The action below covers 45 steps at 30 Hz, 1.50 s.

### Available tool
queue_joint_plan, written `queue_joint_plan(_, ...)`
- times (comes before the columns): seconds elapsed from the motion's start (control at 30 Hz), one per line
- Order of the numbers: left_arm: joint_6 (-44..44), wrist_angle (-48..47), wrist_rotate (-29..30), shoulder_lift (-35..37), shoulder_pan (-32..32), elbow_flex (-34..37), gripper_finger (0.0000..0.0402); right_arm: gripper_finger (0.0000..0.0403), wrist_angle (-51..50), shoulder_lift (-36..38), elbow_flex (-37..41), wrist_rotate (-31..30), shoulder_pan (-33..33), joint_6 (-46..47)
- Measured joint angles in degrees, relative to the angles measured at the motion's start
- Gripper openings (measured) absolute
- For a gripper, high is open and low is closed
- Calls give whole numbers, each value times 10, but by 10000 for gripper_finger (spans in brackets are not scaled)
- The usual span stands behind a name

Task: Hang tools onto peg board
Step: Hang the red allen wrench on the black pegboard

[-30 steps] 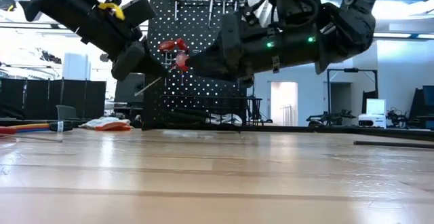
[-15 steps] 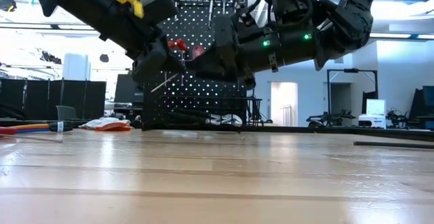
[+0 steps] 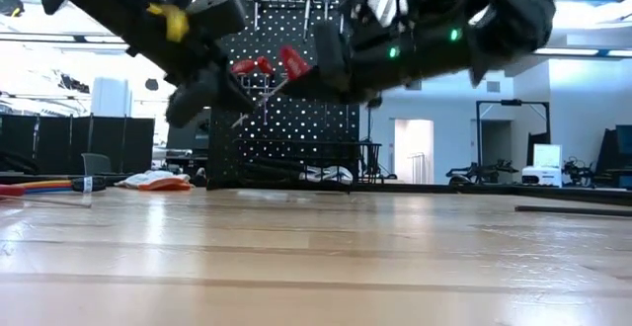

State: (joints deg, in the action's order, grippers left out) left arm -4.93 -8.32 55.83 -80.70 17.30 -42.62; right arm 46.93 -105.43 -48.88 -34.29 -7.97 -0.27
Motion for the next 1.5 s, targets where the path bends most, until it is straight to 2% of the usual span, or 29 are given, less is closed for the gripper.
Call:
queue_joint_plan(0.17,122,-167,-5,108,1,-8,151,41,-171,91,-52,-29,-7,-41)
queue_joint_plan(0.3,161,-219,16,194,1,-8,164,41,-407,140,-187,-40,7,-46)
queue_joint_plan(0.47,150,-209,39,300,0,-8,161,41,-671,106,-397,-40,62,-31)
queue_joint_plan(0.63,161,-209,38,394,0,-8,160,41,-837,24,-575,16,124,-29)
queue_joint_plan(0.8,207,-219,30,445,3,2,160,41,-904,-48,-698,44,169,-57)
queue_joint_plan(0.97,218,-243,29,443,3,8,159,41,-954,-97,-765,88,206,-63)
queue_joint_plan(1.3,209,-243,30,431,3,8,159,41,-980,-121,-771,110,239,-67)
queue_joint_plan(1.5,209,-242,30,431,3,8,159,41,-991,-121,-771,194,256,-68)
